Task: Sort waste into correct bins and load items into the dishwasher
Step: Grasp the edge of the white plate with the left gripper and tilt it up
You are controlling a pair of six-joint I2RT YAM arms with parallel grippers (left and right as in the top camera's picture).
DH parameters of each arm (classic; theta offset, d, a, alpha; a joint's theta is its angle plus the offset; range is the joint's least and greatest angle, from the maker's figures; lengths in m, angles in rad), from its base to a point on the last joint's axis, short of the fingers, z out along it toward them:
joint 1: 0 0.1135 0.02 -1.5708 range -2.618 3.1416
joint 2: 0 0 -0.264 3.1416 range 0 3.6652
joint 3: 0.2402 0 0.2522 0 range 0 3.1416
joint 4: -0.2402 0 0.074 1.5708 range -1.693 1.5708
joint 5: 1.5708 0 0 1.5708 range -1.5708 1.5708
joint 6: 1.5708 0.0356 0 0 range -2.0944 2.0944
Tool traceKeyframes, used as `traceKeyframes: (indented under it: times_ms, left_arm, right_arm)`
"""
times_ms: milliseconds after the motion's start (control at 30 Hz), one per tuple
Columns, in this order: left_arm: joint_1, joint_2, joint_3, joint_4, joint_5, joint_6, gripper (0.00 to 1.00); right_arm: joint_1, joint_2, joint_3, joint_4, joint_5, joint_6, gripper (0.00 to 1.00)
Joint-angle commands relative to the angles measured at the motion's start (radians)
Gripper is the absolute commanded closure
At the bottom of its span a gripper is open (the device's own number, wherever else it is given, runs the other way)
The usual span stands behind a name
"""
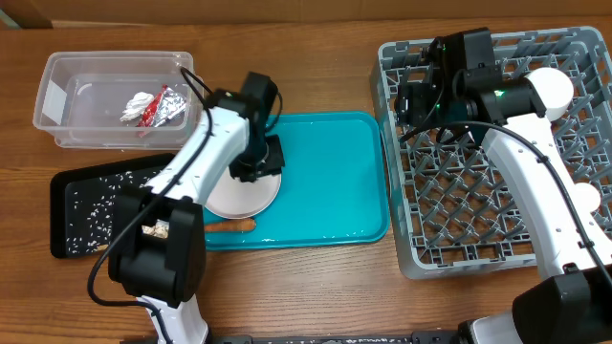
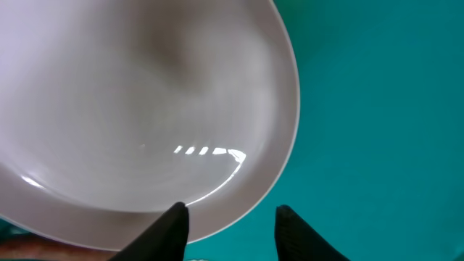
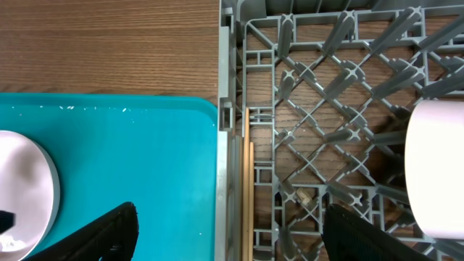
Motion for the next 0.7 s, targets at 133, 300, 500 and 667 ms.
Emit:
traceKeyframes:
  times_ms: [133,300,500,667]
  left_arm:
    - [-0.06,-0.008,-0.115,0.215,0.021,-0.028,0.88]
    - [-0.067,-0.008,-0.127,0.257,0.019,-0.043,0.95]
    - [-0.067,-0.008,-0.127,0.246,0.018,-0.046,0.88]
    - [-0.067,-0.008,-0.127,0.24,-0.051,-0.05,0.96]
  right_arm:
    - [0.004,-0.002,0.01,-0.004,-0.013,-0.007,0.18]
    - [0.004,-0.002,0.01,-0.017,-0.013,-0.006,0.19]
    - [0.003,-0.002,0.01,-0.017,-0.013,-0.007,0.19]
    - [0.003,-0.002,0.01,-0.013,-0.013,-0.007,0.19]
